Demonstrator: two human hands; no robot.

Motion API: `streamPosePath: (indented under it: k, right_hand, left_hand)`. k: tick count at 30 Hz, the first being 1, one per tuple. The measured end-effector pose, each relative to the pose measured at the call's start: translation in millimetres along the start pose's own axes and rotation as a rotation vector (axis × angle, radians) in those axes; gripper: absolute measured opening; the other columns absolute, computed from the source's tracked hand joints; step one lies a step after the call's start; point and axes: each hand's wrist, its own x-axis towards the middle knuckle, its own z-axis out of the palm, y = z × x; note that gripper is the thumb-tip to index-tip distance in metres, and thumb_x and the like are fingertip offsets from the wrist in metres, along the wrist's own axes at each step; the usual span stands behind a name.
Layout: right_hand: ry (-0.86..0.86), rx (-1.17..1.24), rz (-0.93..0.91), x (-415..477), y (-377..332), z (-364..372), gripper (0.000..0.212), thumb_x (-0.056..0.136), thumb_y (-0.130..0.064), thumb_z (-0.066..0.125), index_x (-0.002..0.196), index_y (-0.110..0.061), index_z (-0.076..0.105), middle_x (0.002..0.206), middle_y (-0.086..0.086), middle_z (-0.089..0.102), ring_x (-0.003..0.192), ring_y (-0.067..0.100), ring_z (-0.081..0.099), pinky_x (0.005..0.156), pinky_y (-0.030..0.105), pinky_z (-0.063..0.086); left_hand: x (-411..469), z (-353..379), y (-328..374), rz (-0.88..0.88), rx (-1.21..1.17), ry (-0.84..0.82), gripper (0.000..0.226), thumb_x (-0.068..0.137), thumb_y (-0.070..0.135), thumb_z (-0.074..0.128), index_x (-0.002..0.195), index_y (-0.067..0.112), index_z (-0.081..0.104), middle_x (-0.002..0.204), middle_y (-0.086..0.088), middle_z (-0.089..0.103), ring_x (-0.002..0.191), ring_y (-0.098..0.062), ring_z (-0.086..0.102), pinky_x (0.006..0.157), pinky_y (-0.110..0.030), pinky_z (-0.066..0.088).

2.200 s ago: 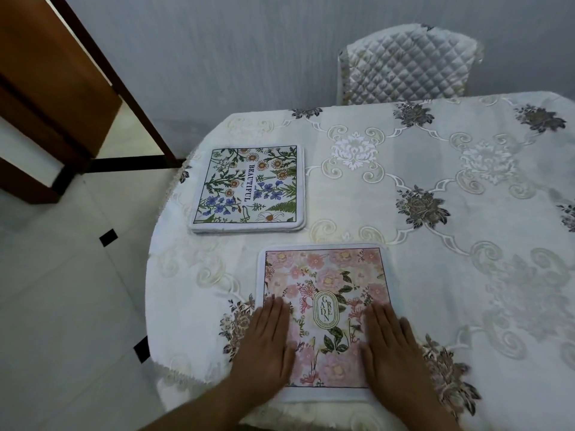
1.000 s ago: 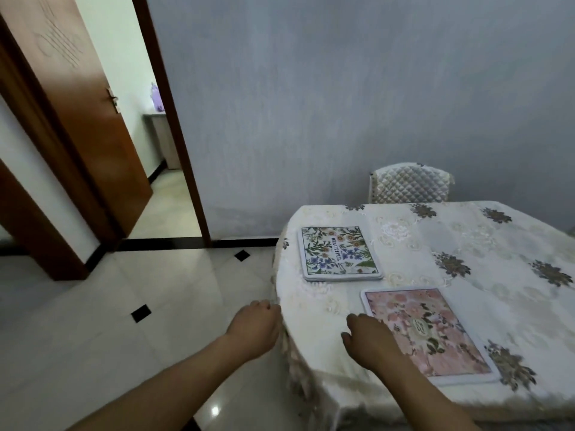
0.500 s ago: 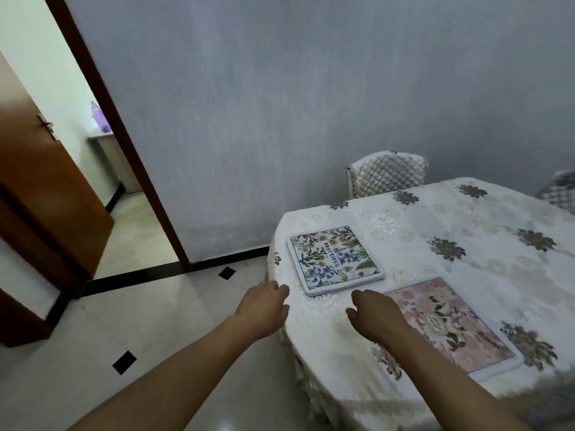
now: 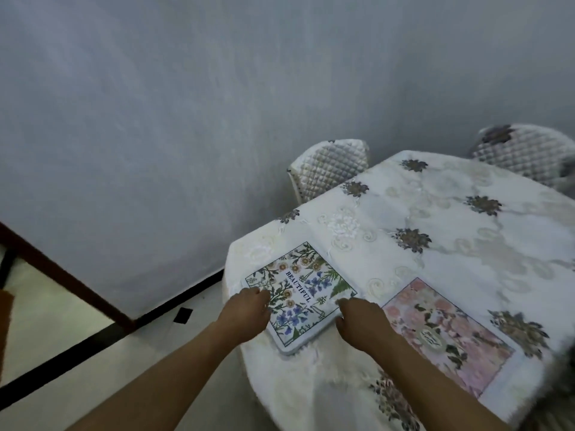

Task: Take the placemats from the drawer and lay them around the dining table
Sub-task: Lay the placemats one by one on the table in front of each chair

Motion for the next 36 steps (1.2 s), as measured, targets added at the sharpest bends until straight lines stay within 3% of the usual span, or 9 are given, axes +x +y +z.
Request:
streamPosePath:
  k: [2, 8, 11, 13, 19, 24, 29, 32, 36]
  right_hand:
    - [-0.008, 0.009, 0.068, 11.1, 3.6, 8.5, 0.033, 0.096, -0.036, 0.042, 0.118, -0.015, 0.055, 0.111, 0.008, 0.064, 0.101, 0.028, 0.062, 0.081, 0.035, 0.047]
    - [-0.013, 0.147, 0.408, 46.0, -4.2, 50.7, 0.031, 0.095, -0.032, 0.043, 0.118, -0.016, 0.056, 0.111, 0.009, 0.066, 0.097, 0.028, 0.063, 0.077, 0.033, 0.047]
    - [-0.031, 0.288, 0.627, 59.7, -24.8, 75.1, 0.022, 0.093, -0.033, 0.046, 0.103, -0.017, 0.057, 0.106, 0.008, 0.065, 0.092, 0.026, 0.063, 0.073, 0.033, 0.049]
    - [-0.042, 0.414, 0.779, 65.9, -41.6, 91.4, 0.015, 0.091, -0.033, 0.048, 0.092, -0.018, 0.051, 0.103, 0.008, 0.064, 0.089, 0.025, 0.062, 0.067, 0.03, 0.045]
    - [-0.011, 0.67, 1.117, 83.2, -78.9, 122.5, 0.022, 0.088, -0.029, 0.053, 0.102, -0.013, 0.049, 0.109, 0.01, 0.061, 0.096, 0.026, 0.06, 0.073, 0.031, 0.045]
    - [0.088, 0.767, 1.243, 99.7, -86.6, 131.5, 0.024, 0.088, -0.024, 0.056, 0.105, -0.006, 0.056, 0.112, 0.015, 0.063, 0.103, 0.03, 0.06, 0.076, 0.028, 0.043]
    - [0.136, 0.7, 1.33, 111.0, -100.2, 134.9, 0.022, 0.092, -0.024, 0.051, 0.103, -0.005, 0.057, 0.108, 0.015, 0.064, 0.099, 0.03, 0.062, 0.077, 0.03, 0.046]
    - [0.18, 0.634, 1.357, 113.7, -104.7, 135.0, 0.017, 0.092, -0.023, 0.049, 0.097, -0.008, 0.055, 0.102, 0.012, 0.065, 0.093, 0.03, 0.063, 0.071, 0.029, 0.044]
    - [0.268, 0.604, 1.365, 114.0, -102.4, 128.8, 0.014, 0.091, -0.021, 0.049, 0.089, -0.009, 0.056, 0.097, 0.011, 0.065, 0.091, 0.031, 0.063, 0.069, 0.03, 0.043]
  left_hand:
    - [33.4, 5.3, -10.9, 0.053, -0.025, -0.032, 0.028, 0.093, 0.036, 0.047, 0.112, 0.018, 0.057, 0.108, -0.007, 0.06, 0.103, -0.027, 0.057, 0.081, -0.035, 0.048]
    - [137.2, 27.1, -55.2, 0.205, -0.012, -0.12, 0.027, 0.092, 0.034, 0.05, 0.111, 0.017, 0.059, 0.106, -0.008, 0.062, 0.1, -0.028, 0.059, 0.08, -0.035, 0.048]
    - [184.0, 39.4, -82.5, 0.282, 0.057, -0.18, 0.028, 0.092, 0.035, 0.051, 0.111, 0.015, 0.055, 0.106, -0.01, 0.062, 0.099, -0.029, 0.059, 0.079, -0.035, 0.046]
    - [205.8, 47.4, -98.1, 0.284, 0.042, -0.248, 0.031, 0.091, 0.035, 0.053, 0.113, 0.014, 0.052, 0.11, -0.011, 0.061, 0.102, -0.03, 0.059, 0.081, -0.036, 0.046]
    - [234.2, 67.8, -127.8, 0.167, -0.088, -0.47, 0.033, 0.087, 0.026, 0.057, 0.113, 0.008, 0.048, 0.118, -0.016, 0.058, 0.109, -0.034, 0.057, 0.089, -0.038, 0.048]
    - [256.2, 83.3, -135.5, 0.083, -0.174, -0.58, 0.039, 0.088, 0.021, 0.061, 0.119, -0.002, 0.052, 0.121, -0.021, 0.06, 0.11, -0.033, 0.059, 0.082, -0.03, 0.046]
    - [265.1, 83.2, -130.9, 0.071, -0.244, -0.545, 0.018, 0.089, 0.019, 0.058, 0.095, 0.002, 0.059, 0.097, -0.016, 0.067, 0.082, -0.027, 0.06, 0.068, -0.028, 0.047]
    - [266.1, 80.5, -132.6, 0.069, -0.263, -0.486, 0.023, 0.091, 0.025, 0.057, 0.095, 0.003, 0.06, 0.09, -0.012, 0.063, 0.087, -0.03, 0.063, 0.067, -0.029, 0.046]
    - [269.3, 76.5, -138.6, 0.06, -0.376, -0.435, 0.028, 0.09, 0.025, 0.061, 0.067, 0.011, 0.054, 0.069, -0.007, 0.064, 0.067, -0.025, 0.063, 0.055, -0.028, 0.041]
